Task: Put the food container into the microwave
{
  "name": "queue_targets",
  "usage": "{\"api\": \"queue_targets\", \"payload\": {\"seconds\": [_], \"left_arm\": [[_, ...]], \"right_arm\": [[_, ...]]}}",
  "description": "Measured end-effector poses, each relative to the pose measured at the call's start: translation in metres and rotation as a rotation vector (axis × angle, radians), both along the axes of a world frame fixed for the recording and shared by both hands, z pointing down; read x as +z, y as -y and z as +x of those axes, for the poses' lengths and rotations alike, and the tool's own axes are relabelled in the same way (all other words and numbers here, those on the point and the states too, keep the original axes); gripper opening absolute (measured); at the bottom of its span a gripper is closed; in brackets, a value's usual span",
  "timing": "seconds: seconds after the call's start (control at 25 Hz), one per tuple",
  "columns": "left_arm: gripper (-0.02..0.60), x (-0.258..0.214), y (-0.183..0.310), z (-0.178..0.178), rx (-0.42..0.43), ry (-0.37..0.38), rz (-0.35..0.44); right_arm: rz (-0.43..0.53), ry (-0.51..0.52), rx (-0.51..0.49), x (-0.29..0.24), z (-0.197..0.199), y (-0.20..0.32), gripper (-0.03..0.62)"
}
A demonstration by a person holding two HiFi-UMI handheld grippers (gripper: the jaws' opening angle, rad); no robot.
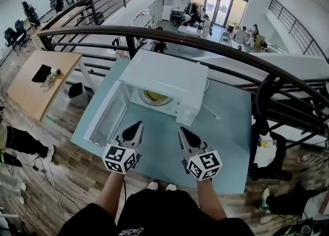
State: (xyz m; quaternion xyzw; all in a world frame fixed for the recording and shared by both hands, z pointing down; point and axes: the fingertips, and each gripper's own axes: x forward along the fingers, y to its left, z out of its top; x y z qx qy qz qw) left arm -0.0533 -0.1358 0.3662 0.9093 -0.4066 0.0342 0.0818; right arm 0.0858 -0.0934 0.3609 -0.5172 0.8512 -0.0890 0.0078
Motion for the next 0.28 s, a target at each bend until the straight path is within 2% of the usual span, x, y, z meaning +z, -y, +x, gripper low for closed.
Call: {"api": "queue_targets", "payload": {"seconds": [0.28], "left_arm": [[0.006, 0.0070, -0.0045, -0.0001, 0.002, 0.001, -0.010]], "right_arm": [[-0.008, -0.014, -0.003, 0.0058, -0.0046, -0.0036, 0.006]]}}
